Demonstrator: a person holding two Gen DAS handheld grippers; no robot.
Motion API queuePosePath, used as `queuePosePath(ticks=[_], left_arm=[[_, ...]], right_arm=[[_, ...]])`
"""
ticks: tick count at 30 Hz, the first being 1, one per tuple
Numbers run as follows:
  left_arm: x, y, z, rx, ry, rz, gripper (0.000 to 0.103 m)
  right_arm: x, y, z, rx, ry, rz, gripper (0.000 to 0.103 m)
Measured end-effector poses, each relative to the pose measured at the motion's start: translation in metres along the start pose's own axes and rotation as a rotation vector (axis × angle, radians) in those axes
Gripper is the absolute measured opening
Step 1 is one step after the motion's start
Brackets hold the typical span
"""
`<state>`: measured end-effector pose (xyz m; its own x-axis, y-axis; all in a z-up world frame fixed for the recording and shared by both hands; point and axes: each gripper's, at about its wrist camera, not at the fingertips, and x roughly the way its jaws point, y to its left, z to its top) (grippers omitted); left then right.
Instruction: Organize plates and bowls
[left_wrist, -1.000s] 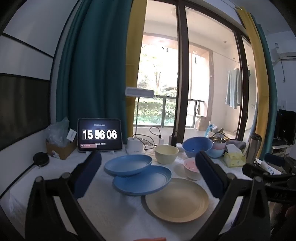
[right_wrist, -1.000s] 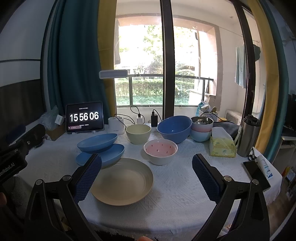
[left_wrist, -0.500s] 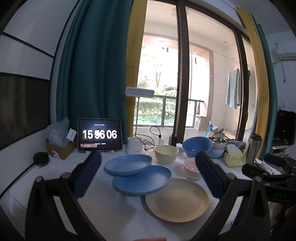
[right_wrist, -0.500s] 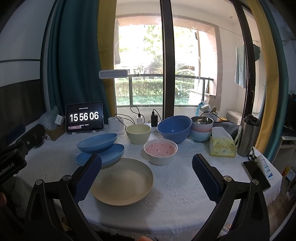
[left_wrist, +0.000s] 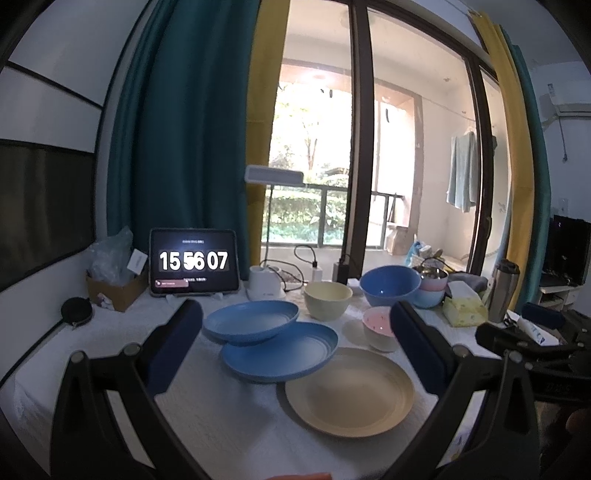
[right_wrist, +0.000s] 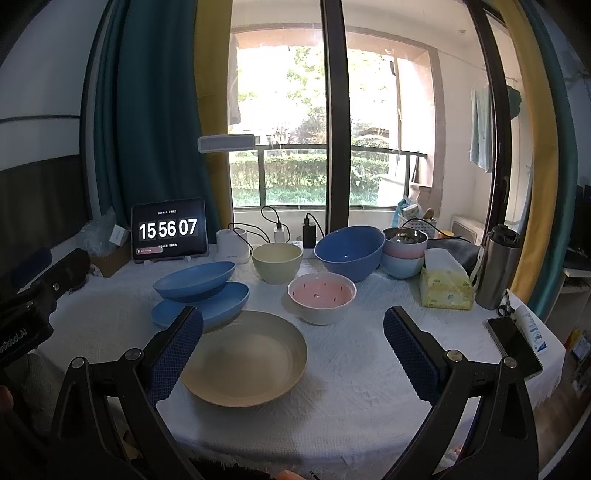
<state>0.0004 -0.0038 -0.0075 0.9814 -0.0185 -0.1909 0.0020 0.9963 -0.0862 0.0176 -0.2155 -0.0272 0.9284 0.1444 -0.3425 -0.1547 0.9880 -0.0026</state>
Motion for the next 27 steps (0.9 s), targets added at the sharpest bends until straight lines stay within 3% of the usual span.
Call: queuePosePath(ticks=[6, 22, 27], left_arm=[[0.019, 0.000, -0.013, 0.003, 0.043, -0.001, 0.102], [0.096, 0.001, -0.063, -0.024, 0.349, -0.014, 0.102], [0.119, -0.001, -0.075, -0.026, 0.418, -0.014, 0.101]], right_arm=[[0.012, 0.001, -0.003, -0.009, 0.024, 0.002, 0.101], [0.089, 0.002, -0.023, 0.007, 0.207, 0.040, 0.101], [0.112, -0.003, -0.032, 0.026, 0.264, 0.045, 0.095]])
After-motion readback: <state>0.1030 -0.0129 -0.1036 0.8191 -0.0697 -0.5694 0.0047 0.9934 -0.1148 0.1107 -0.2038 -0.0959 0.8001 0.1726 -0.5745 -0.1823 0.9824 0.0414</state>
